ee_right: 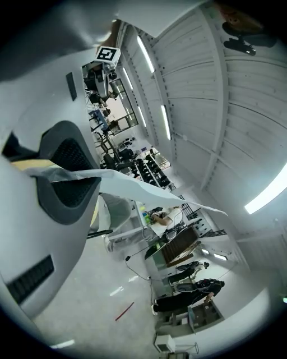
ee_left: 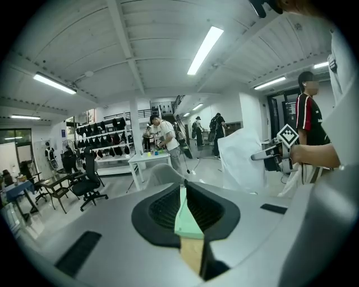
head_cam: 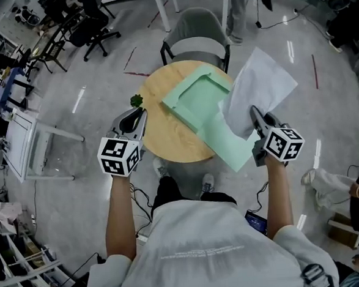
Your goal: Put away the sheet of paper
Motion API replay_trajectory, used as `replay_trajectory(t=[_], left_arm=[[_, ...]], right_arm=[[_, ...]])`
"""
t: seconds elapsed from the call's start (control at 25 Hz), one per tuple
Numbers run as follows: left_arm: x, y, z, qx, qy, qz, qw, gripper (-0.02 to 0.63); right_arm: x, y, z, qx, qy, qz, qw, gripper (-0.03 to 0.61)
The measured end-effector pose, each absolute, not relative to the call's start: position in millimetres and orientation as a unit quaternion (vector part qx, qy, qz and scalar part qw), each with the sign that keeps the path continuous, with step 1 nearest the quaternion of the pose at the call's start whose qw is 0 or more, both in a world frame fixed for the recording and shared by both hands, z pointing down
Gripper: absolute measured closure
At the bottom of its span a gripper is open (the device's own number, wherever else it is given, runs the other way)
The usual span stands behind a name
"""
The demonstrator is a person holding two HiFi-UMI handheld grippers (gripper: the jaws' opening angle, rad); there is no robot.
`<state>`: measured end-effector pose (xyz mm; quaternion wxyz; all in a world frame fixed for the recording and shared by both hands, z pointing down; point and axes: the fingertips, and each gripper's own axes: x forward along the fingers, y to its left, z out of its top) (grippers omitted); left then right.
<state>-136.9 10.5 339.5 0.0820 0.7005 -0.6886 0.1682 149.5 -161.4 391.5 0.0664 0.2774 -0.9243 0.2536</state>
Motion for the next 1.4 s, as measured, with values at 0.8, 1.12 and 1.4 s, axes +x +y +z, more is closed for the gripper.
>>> replay_trajectory(t=[0.8, 1.12, 1.4], left_arm=[[-153, -166, 415, 0.825, -0.522, 0.179, 0.123, 0.555], [-158, -204, 483, 0.847, -0.454, 0.206, 0.183, 0.508], [-166, -230, 533, 0.854, -0.413, 0.233, 0.214, 0.478]], right_arm=[[133, -177, 466, 0.412, -0.834, 0.363, 0.063, 0.549], [130, -172, 517, 0.442, -0.788, 0.422, 0.073, 0.549], [123, -171, 571, 0.435, -0.756, 0.479, 0.094, 0.549]])
